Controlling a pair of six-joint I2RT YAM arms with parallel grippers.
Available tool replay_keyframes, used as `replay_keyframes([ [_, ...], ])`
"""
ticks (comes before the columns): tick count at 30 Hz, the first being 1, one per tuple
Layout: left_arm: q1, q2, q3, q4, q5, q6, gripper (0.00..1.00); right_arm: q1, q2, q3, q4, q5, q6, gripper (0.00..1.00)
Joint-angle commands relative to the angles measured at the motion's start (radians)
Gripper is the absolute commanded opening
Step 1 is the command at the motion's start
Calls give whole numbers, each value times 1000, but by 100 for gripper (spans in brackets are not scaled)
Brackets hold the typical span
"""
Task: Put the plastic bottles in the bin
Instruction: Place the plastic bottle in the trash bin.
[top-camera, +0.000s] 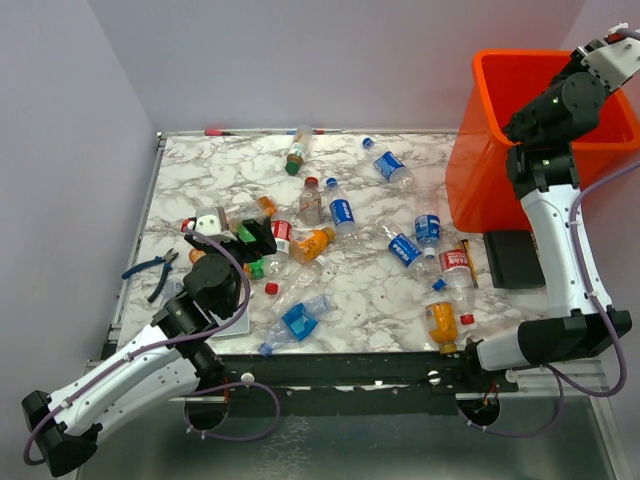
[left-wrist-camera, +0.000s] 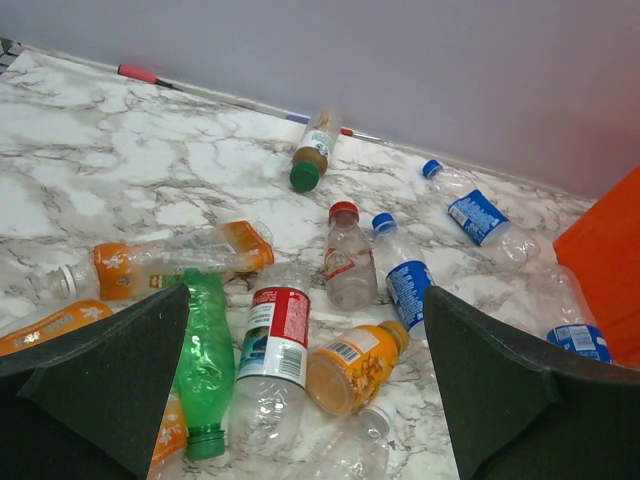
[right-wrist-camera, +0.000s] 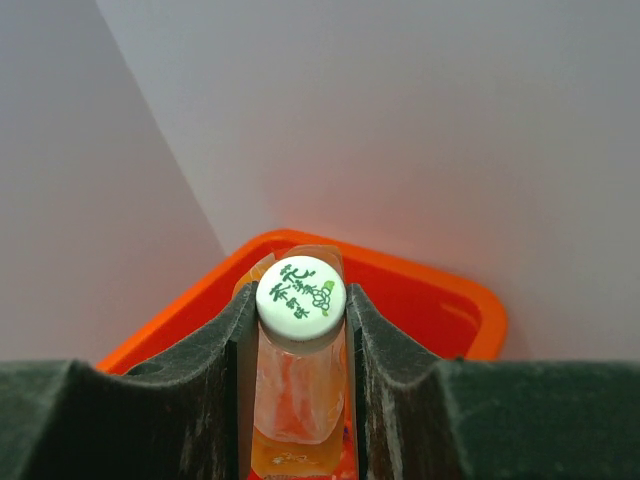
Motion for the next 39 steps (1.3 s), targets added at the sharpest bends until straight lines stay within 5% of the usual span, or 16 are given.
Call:
replay_keyframes([
  [1,0,2,10,-18,3,6,99,-69,8,-34,-199,3,230,0],
  [10,0,5,9,-29,27,1,99,-123,-5,-107,-382,-107,423,3],
  [16,0,9,8,-41,34,-2,99,-123,-24,-87,-421,-188,428,57],
  [22,1,12,9,-43,39,-2,99,-123,-51,30,-545,-316,511,97],
  [26,0,18,10,-45,48,-3,99,-96,-104,101,-612,-497,567,100],
  [32,0,44,13,-54,60,-3,99,12,-203,33,-642,-1001,627,100],
  [39,-7,121,51,-131,100,-29,99,284,-300,-361,-620,-1269,666,100],
])
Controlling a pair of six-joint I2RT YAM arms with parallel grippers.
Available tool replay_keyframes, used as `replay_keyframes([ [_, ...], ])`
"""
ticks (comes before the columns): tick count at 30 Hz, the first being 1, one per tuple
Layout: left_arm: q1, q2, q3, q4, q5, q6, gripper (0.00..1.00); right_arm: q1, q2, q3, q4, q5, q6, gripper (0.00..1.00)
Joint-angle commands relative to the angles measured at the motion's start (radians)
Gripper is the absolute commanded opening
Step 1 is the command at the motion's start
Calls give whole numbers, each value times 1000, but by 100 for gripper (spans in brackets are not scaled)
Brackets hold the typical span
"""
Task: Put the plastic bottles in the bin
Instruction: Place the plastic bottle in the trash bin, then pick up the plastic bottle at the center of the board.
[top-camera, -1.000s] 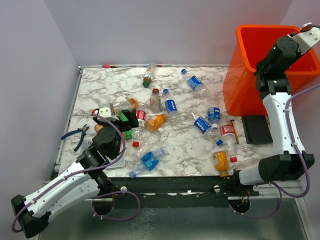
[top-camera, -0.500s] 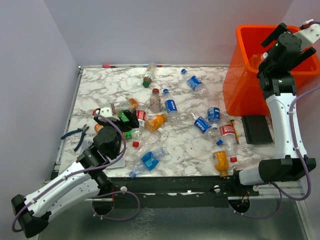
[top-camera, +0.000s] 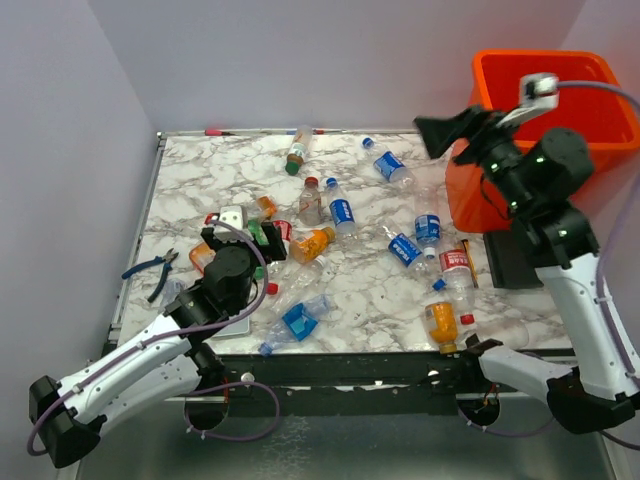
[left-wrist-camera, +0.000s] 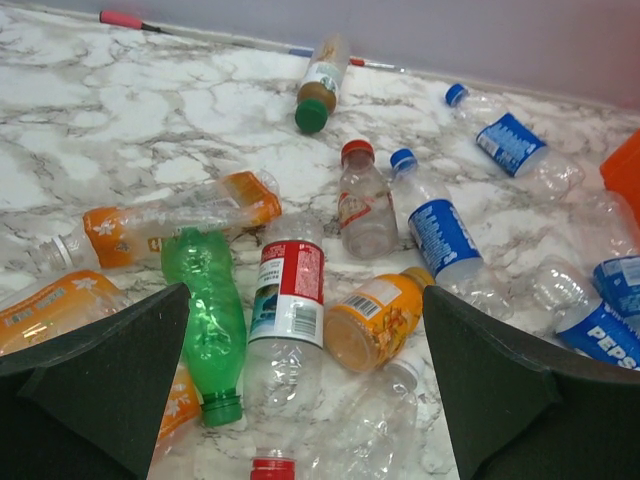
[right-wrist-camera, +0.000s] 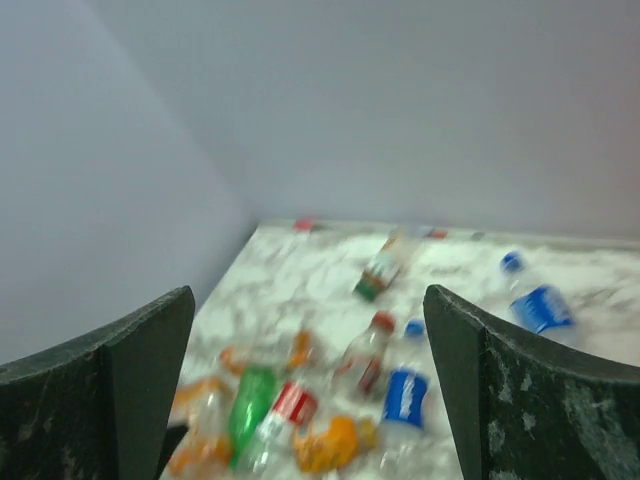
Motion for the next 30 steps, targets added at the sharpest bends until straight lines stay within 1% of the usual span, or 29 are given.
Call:
replay_keyframes([
  [1,-8,49,58,-98,68,-35,99,122,-22,-321,-21,-290,66,100],
  [4,-5,73,77,-184,110,-73,99,173,-95,-557,49,-318,108,100],
  [10,-5,99,103,-326,247,-129,99,185,-199,-928,183,-392,239,99],
  [12,-6,117,93,-339,287,-149,99,191,-222,-1015,190,-325,296,98],
  [14,-6,135,84,-339,302,-170,99,192,-249,-1068,168,-229,331,97],
  [17,-5,173,99,-338,303,-164,99,191,-285,-1081,119,-97,320,97],
  [19,-5,202,128,-338,305,-129,99,191,-287,-1054,62,27,282,97],
  [21,-6,228,156,-336,303,-86,99,192,-253,-1009,-3,186,250,98],
  [24,-6,258,170,-316,284,-40,99,191,-157,-955,-22,335,203,100],
  [27,-4,262,141,-271,278,-47,99,189,-29,-888,-14,372,166,100],
  [30,-2,238,113,-246,308,-58,99,190,99,-827,-27,375,152,100],
])
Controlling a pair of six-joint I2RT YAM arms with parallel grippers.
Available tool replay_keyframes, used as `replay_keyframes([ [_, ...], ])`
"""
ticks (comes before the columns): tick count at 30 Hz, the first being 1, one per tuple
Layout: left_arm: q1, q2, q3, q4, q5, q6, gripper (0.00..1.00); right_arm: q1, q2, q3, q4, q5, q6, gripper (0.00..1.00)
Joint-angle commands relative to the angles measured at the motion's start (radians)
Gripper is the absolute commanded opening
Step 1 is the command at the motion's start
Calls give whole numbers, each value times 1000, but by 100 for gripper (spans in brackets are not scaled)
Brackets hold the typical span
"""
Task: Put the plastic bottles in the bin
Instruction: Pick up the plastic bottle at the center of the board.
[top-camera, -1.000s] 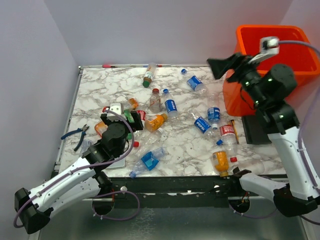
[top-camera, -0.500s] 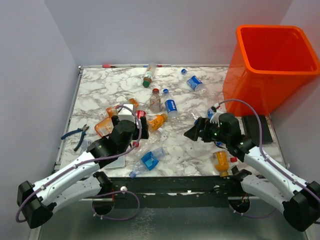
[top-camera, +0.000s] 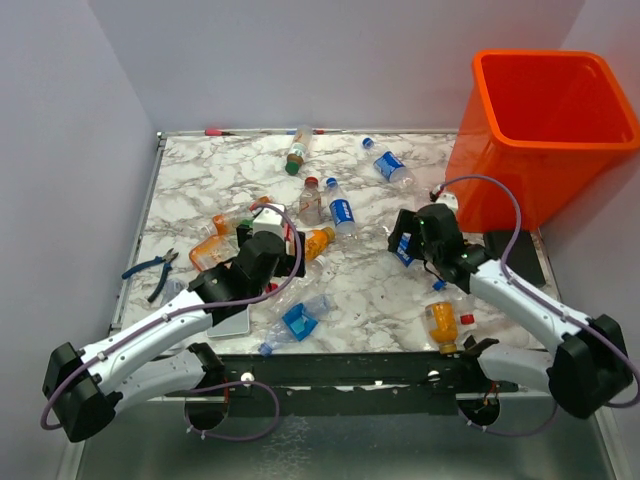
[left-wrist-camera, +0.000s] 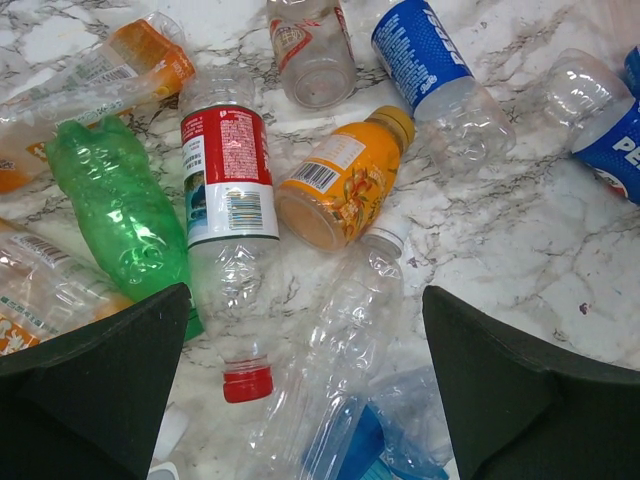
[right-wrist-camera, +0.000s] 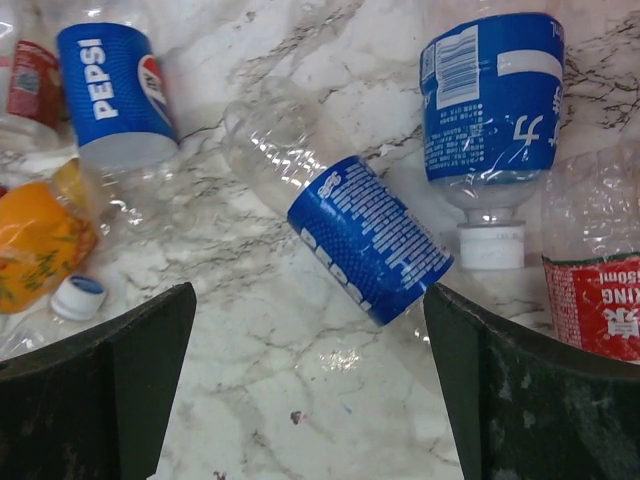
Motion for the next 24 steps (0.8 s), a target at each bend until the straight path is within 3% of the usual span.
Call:
replay_keyframes([
  [1,-1,-36,-29,50,41,12,99,1,154,83,-45,120,-60,100],
  [10,-1,-130,-62,68,44,16,99,1,319,142,-64,96,-113,99],
  [24,-2,-118,-59,73,72,18,99,2,388,88,-28,-57,-95,89],
])
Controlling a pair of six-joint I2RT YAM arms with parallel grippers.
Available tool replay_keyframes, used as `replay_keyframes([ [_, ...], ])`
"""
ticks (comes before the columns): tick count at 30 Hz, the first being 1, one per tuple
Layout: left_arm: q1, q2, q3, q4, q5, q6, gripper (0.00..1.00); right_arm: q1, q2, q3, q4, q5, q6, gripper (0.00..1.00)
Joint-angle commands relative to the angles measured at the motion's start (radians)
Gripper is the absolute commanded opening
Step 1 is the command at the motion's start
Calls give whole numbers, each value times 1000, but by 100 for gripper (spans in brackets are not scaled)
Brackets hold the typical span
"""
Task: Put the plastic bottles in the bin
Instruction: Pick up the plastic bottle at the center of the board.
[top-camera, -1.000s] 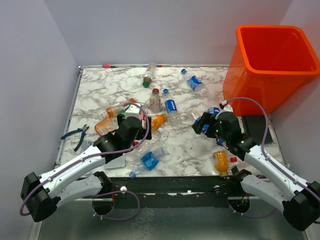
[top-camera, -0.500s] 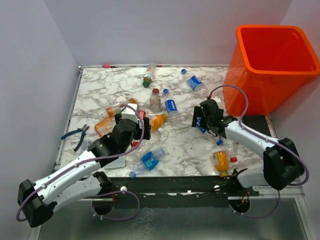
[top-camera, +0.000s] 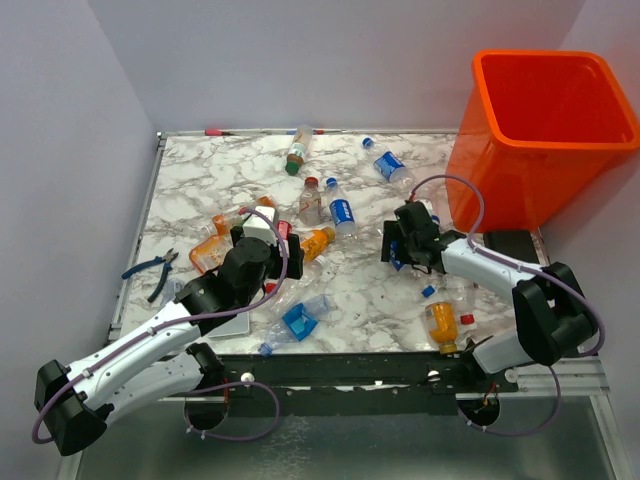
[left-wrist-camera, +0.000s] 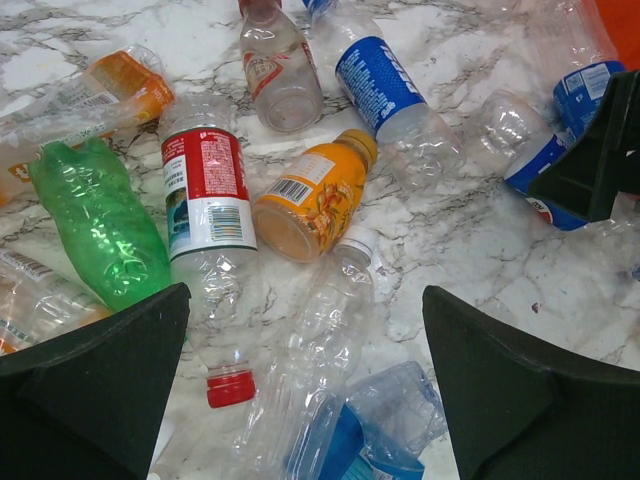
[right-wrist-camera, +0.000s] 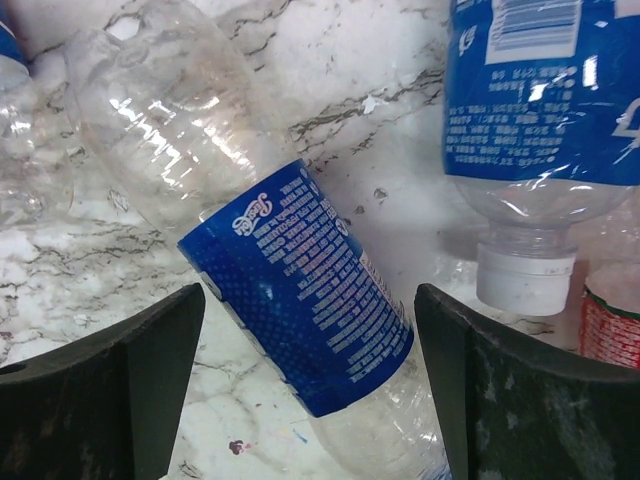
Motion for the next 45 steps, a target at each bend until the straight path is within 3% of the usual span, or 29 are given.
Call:
replay_keyframes([
  [1,-1,1,-9,15,27,6,99,2,33,-20,1,-56,5,89],
  [9,-1,2,-10,19,31,3,99,1,51,-45,2,-75,8,91],
  [12,-1,2,-10,19,36,5,99,1,36,-61,15,-91,5,82],
  [17,-1,-15,-19,31,25,4,99,2,-34,-63,3,-121,3,56],
  [25,-2,-56,-36,73,-1,21,99,2,-273,-13,-111,-213,-30,44],
  [29,-1,-77,-12,99,6,46,99,2,-372,50,-179,-363,-69,43],
  [37,-1,-75,133,124,205,286,99,2,-416,198,-316,-762,-170,40],
  [43,-2,-94,198,68,592,550,99,2,-447,237,-388,-877,-211,39],
  [45,-1,-112,193,55,650,630,99,2,-467,232,-381,-911,-199,39],
])
